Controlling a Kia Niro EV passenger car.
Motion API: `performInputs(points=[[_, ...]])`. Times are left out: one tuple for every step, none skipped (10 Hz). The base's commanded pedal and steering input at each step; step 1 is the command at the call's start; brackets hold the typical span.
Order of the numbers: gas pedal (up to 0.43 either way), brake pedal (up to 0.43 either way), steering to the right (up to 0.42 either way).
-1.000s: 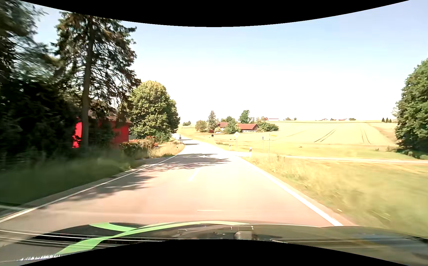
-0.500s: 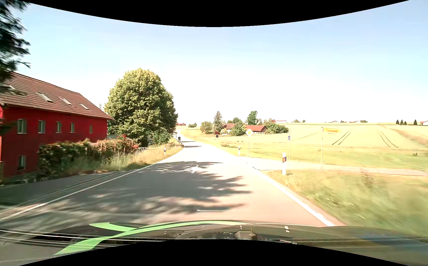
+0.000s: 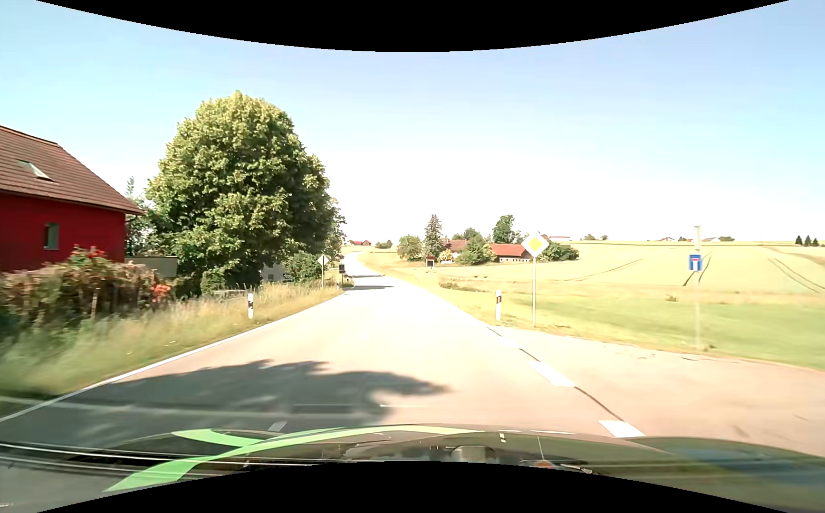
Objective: Follow the waypoints while adhering to traffic rules and regulations
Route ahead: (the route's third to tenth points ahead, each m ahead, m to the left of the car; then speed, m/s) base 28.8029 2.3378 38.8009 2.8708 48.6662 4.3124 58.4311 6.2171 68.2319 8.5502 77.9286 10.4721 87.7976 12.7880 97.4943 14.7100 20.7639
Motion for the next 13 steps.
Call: performInputs(points=[[0.209,0.0,-0.022],[0.209,0.0,-0.022],[0.22,0.0,-0.022],[0.22,0.0,-0.022],[0.22,0.0,-0.023],[0.22,0.0,-0.024],[0.22,0.0,-0.024],[0.22,0.0,-0.025],[0.22,0.0,-0.027],[0.22,0.0,-0.027],[0.22,0.0,-0.027],[0.22,0.0,-0.027],[0.22,0.0,-0.025]])
